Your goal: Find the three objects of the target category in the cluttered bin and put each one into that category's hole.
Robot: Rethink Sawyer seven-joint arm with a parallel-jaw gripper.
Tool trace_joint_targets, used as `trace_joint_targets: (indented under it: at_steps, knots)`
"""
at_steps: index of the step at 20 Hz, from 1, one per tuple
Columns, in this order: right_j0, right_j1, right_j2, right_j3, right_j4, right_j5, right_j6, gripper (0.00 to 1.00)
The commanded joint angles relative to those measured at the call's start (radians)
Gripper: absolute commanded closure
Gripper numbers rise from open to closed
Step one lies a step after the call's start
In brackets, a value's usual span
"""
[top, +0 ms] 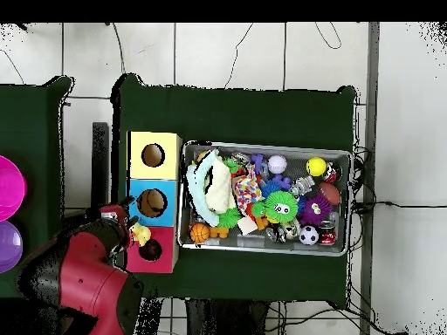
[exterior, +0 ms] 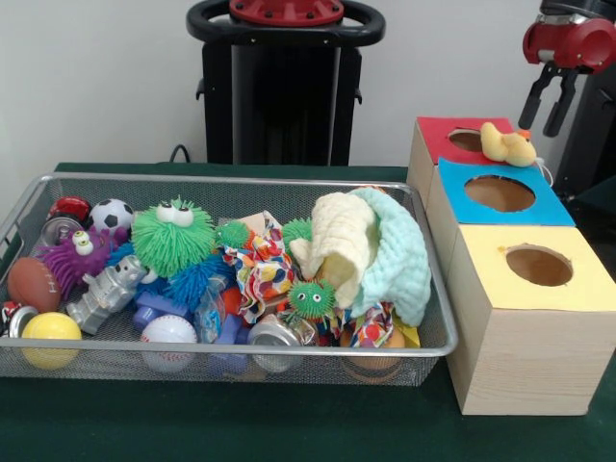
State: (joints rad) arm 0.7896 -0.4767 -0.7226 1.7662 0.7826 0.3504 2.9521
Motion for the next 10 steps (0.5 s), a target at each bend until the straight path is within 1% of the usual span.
trace_joint_targets:
  at_steps: [1,5,10]
  knots:
    - [-0.002,0.050,0.044,0.025,0.014,0.186,0.307,0.00]
    - [0.006,0.040,0.031,0.028,0.007,0.229,0.314,0.00]
    - [0.032,0.024,-0.007,0.035,-0.015,0.302,0.320,0.00]
